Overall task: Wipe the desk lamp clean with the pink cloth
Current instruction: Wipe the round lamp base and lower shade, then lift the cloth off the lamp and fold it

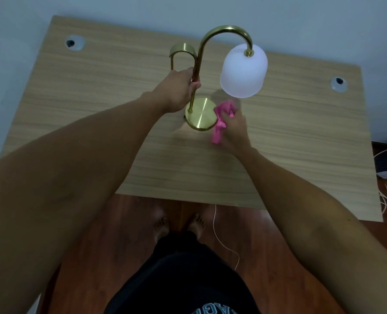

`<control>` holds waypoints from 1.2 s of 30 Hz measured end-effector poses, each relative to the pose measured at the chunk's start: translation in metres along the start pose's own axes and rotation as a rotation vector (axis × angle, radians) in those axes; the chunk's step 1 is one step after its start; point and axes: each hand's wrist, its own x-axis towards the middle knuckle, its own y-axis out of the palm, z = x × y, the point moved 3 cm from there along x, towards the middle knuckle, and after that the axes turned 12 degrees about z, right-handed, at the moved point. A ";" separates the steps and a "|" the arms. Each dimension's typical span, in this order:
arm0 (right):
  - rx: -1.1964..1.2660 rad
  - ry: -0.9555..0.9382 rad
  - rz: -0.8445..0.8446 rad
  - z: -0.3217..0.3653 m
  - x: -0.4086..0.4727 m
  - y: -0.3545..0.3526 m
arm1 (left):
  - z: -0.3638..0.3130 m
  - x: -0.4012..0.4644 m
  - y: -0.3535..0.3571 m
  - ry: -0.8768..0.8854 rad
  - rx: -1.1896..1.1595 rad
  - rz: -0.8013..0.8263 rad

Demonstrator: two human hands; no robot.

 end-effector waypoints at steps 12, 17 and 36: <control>-0.316 -0.404 0.167 0.068 -0.040 0.045 | 0.002 0.001 0.000 0.010 0.022 0.002; -0.313 -0.377 0.229 0.054 -0.028 0.031 | 0.002 0.001 0.001 -0.008 0.013 0.010; 0.042 -0.302 0.304 0.097 -0.018 0.048 | 0.005 0.002 0.001 0.007 0.006 0.001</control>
